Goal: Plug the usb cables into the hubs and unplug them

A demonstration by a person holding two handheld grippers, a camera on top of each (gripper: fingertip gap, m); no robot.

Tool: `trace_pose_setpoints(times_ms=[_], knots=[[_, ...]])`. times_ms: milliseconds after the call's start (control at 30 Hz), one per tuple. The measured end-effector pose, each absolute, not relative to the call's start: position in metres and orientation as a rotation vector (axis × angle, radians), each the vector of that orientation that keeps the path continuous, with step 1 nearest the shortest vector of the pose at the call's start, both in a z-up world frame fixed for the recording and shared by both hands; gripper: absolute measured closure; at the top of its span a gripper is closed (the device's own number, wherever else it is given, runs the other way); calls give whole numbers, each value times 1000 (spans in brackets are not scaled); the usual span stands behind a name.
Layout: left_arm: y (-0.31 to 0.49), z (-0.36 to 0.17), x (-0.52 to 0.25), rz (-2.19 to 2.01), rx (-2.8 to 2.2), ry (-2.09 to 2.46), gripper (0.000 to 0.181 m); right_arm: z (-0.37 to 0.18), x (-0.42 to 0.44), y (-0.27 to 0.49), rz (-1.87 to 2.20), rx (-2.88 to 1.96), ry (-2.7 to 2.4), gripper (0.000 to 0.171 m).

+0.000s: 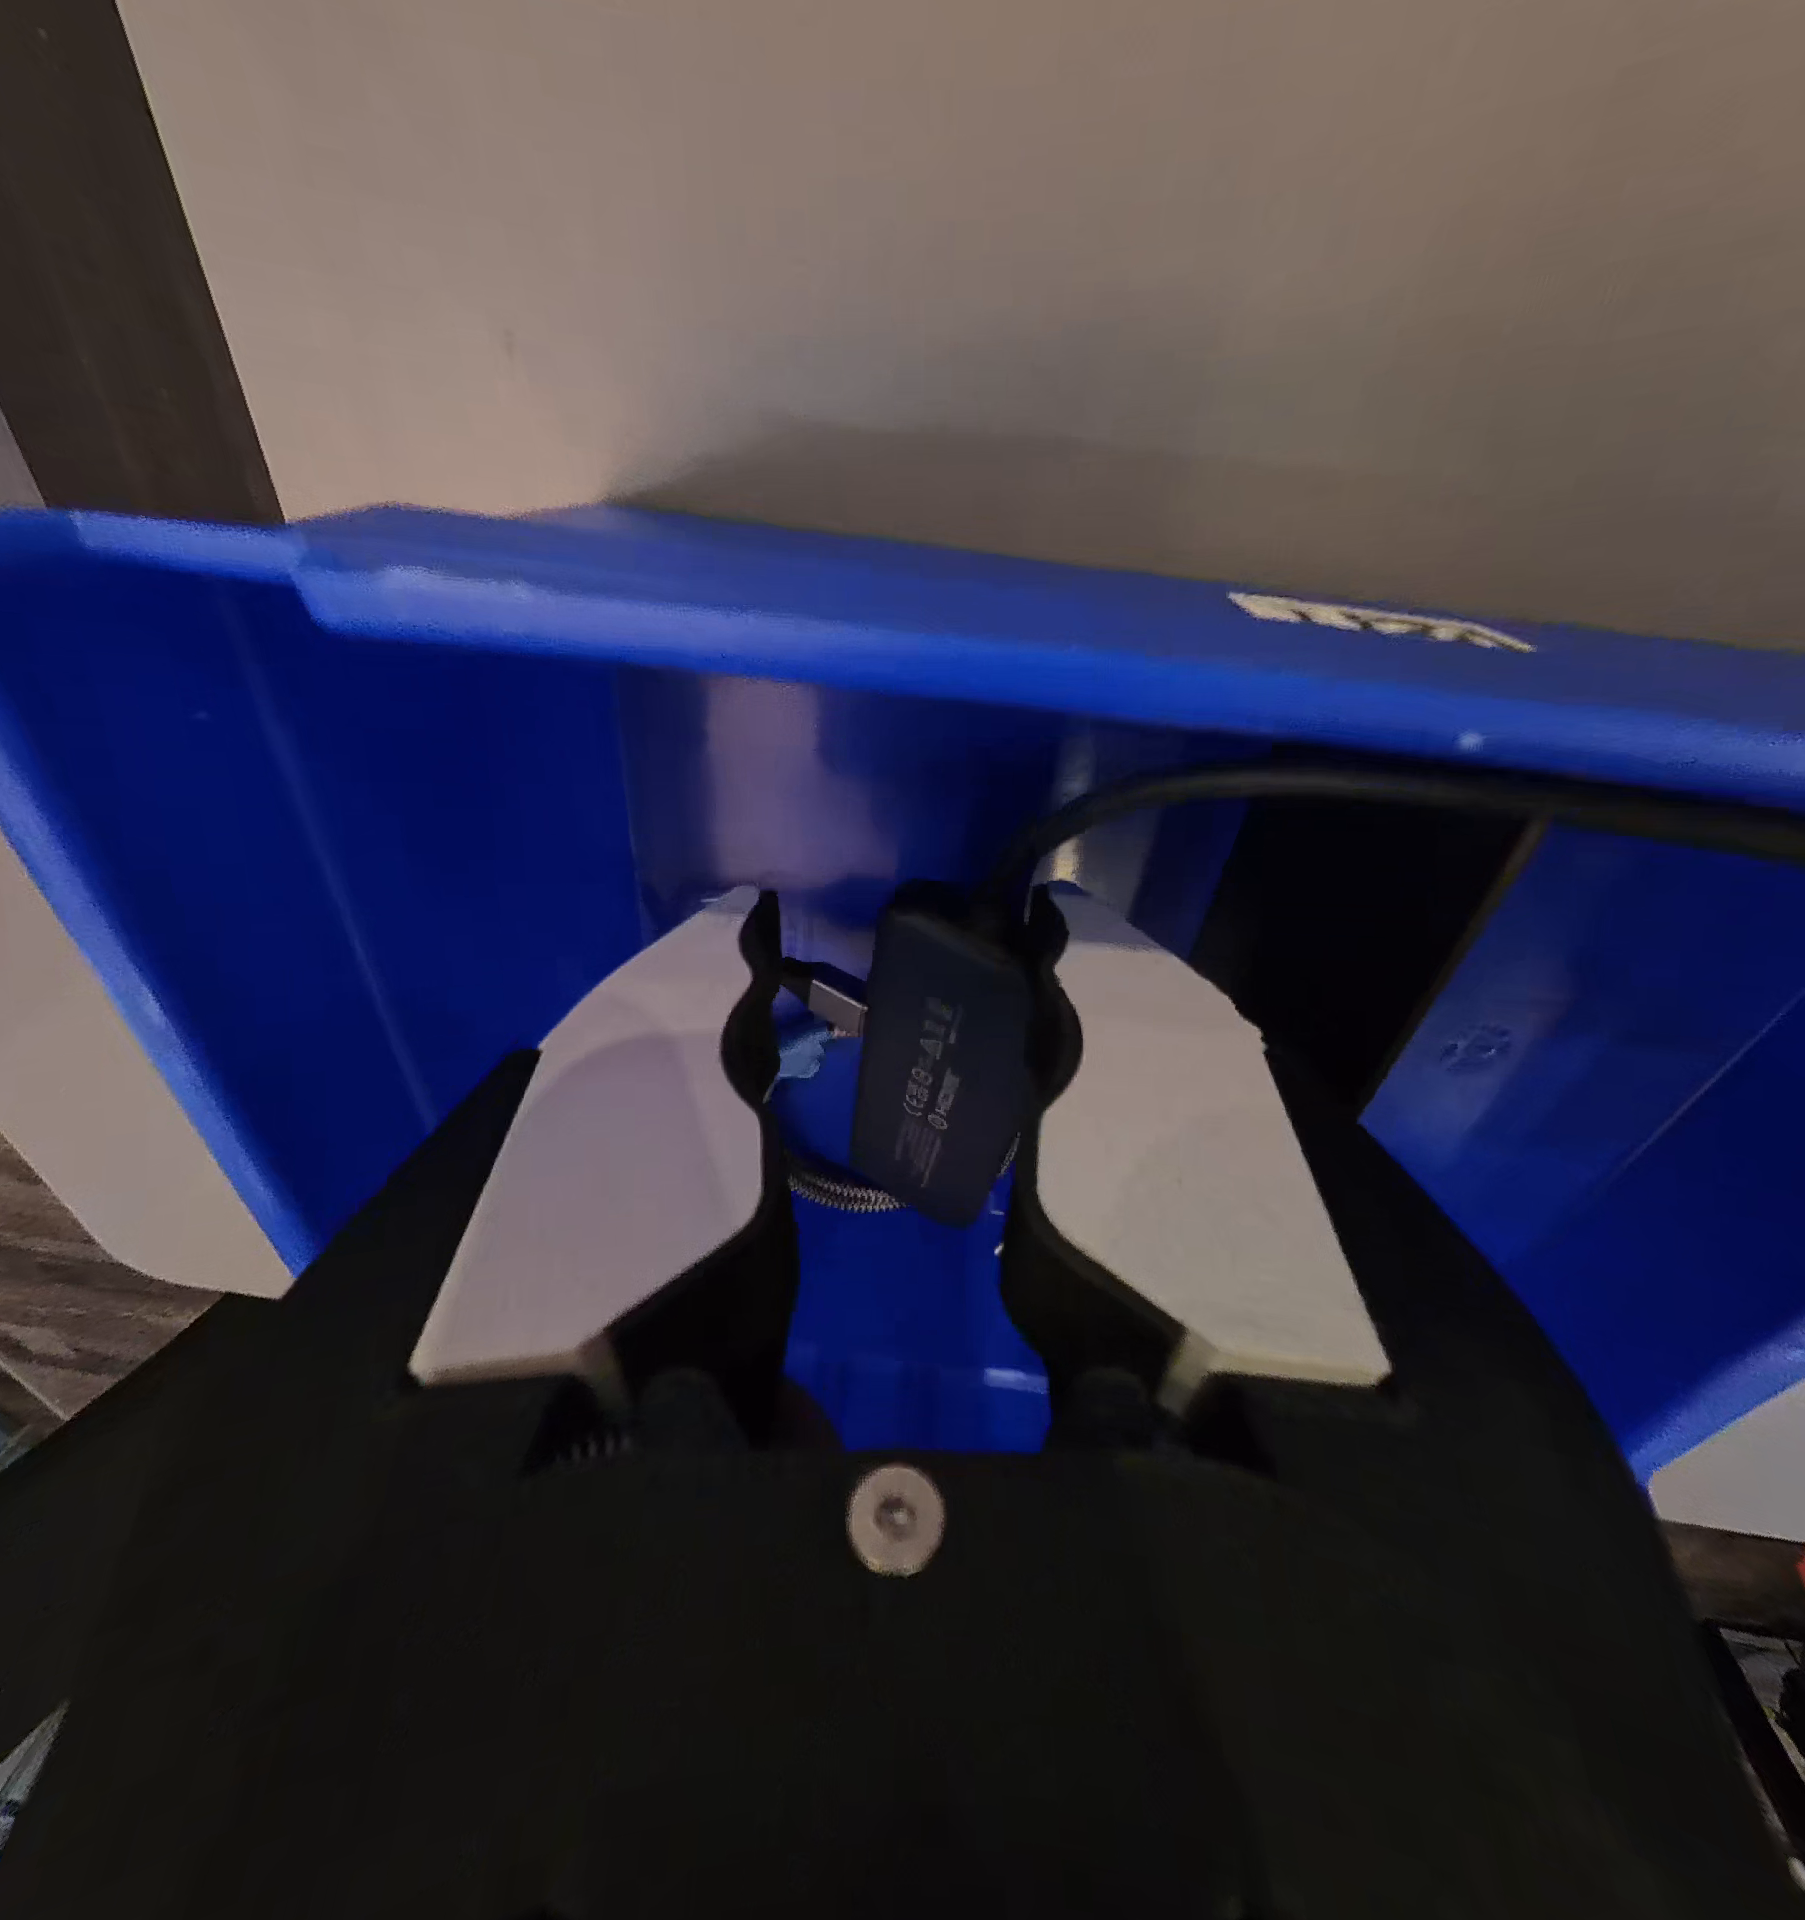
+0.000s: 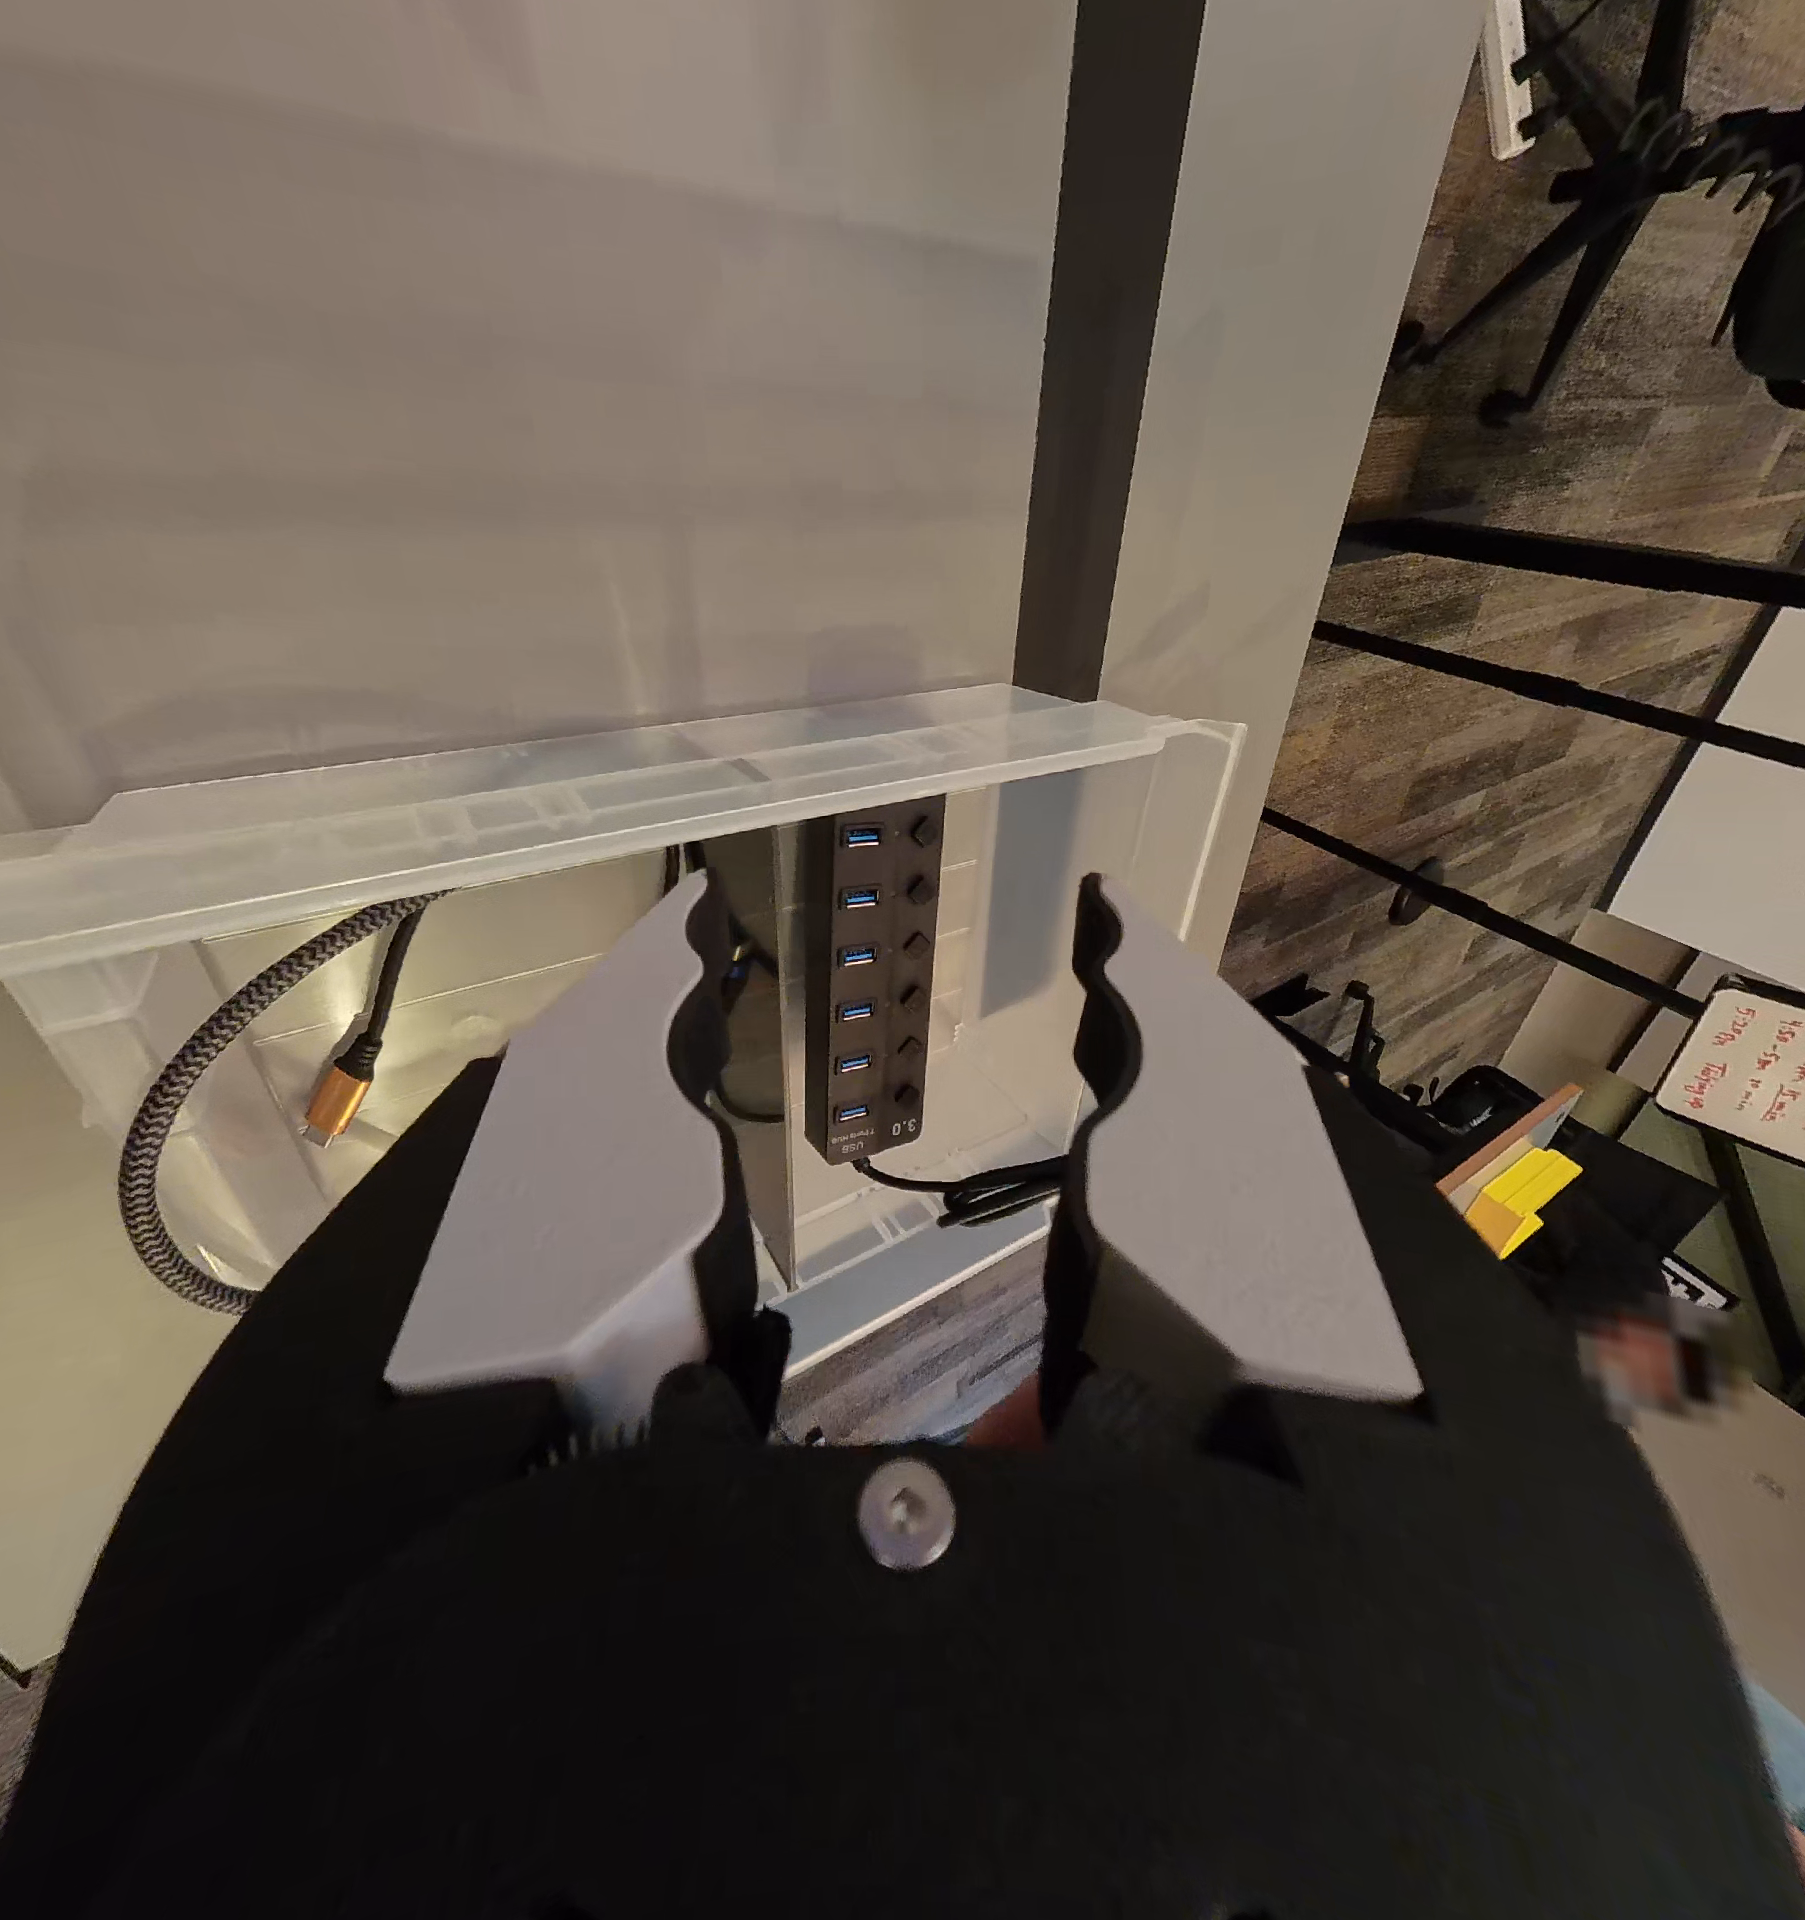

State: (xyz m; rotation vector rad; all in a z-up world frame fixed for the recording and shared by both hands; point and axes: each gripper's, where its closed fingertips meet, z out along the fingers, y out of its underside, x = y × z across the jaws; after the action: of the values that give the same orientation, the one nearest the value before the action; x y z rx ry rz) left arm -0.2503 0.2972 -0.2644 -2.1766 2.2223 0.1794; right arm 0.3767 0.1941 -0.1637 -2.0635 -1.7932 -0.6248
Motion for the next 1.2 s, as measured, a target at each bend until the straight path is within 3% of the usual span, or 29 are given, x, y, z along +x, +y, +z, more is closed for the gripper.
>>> trace_pose_setpoints(times_ms=[267,733,1200], knots=[[296,-252,-268,41,-2265,2135,113,-169,381,190,-612,-2082,-1800,106],[278,-295,-274,-89,-2297,2306,132,-176,371,196,-584,-2076,-1818,108],[285,-199,-243,-207,-2027,2014,133,-139,312,196,-530,-1874,-1675,107]])
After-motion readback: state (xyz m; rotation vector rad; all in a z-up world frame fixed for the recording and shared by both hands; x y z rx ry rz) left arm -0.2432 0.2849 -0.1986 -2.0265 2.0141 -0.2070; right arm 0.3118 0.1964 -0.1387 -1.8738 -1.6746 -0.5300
